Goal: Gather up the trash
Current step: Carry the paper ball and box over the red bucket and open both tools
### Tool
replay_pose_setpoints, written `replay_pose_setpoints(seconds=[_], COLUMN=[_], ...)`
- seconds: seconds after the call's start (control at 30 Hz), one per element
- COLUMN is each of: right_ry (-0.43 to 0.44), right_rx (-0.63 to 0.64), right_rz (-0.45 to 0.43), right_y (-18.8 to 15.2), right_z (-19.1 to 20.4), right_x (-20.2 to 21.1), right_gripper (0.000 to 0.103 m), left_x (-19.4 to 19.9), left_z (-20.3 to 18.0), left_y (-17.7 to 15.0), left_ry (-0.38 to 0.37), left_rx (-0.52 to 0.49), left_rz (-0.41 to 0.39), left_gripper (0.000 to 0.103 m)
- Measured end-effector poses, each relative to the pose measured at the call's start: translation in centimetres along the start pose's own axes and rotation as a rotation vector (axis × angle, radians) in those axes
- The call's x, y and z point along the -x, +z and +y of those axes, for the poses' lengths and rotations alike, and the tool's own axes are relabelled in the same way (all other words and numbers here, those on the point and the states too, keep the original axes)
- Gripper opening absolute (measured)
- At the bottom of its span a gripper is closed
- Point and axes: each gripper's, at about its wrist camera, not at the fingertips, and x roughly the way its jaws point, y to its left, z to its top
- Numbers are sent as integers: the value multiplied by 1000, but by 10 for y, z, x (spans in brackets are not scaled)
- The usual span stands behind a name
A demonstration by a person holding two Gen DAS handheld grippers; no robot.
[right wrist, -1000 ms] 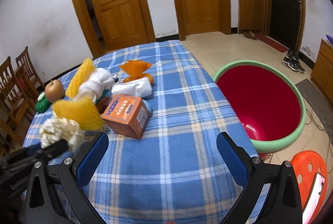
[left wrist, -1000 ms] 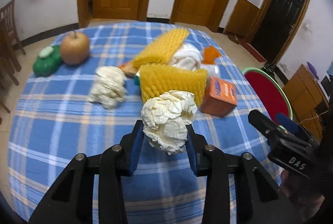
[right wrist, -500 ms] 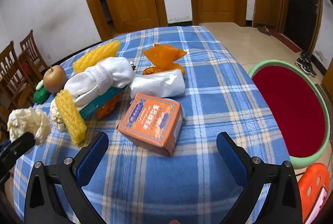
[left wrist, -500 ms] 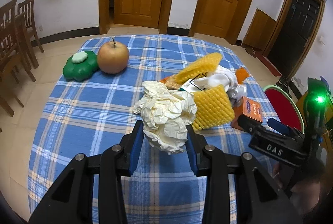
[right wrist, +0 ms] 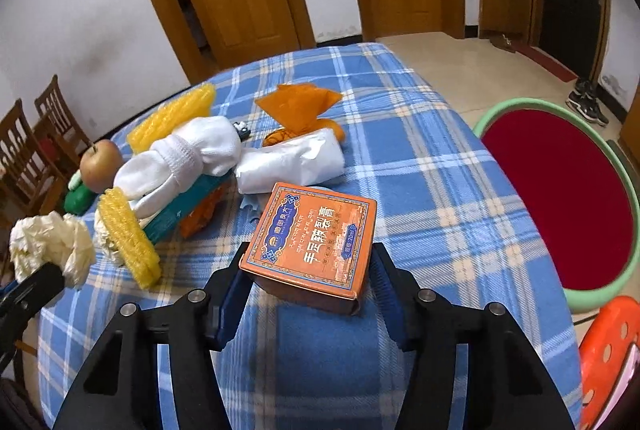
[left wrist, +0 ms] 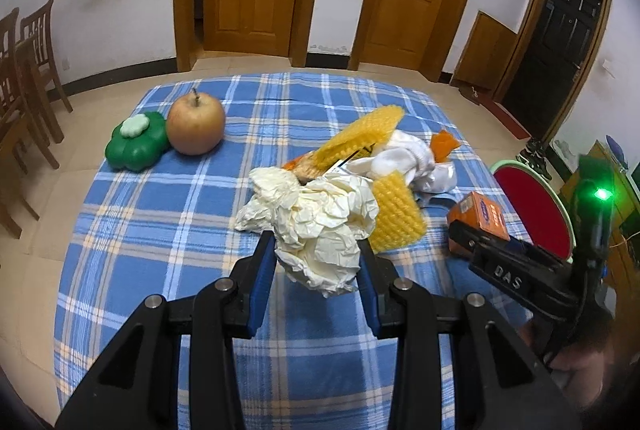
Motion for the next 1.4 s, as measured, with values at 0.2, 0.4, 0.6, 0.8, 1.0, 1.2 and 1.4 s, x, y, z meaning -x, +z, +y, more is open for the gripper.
replay_pose_setpoints(seconds=[0.2, 0.4, 0.6, 0.8, 1.0, 1.2, 1.4], right_ry=[-5, -40, -93, -140, -155, -147, -144], right_rx=[-41, -90, -159, -213, -268, -327, -363], right_rz=[-43, -102, -140, -167, -168, -156, -166], right_y=[1, 5, 9, 6, 6, 10, 7], right_z=[-23, -53, -94, -135, -168, -195, -213], right_x=[29, 59, 75, 82, 75, 65, 71], right_gripper=[58, 58, 58, 58, 59, 61, 67], left_x=[2, 4, -2, -16, -36, -60, -81], left_z=[-16, -46, -85, -131, -171, -207, -239], left_y=[14, 23, 31, 34, 35, 36, 35], left_ry=[-20, -45, -79, -110, -147, -169, -187], left_rx=[-18, -62, -102, -181, -249, -304, -351], left_rz=[-14, -31, -22, -5, 9, 37, 68], left_gripper=[39, 39, 39, 39, 39, 39, 39])
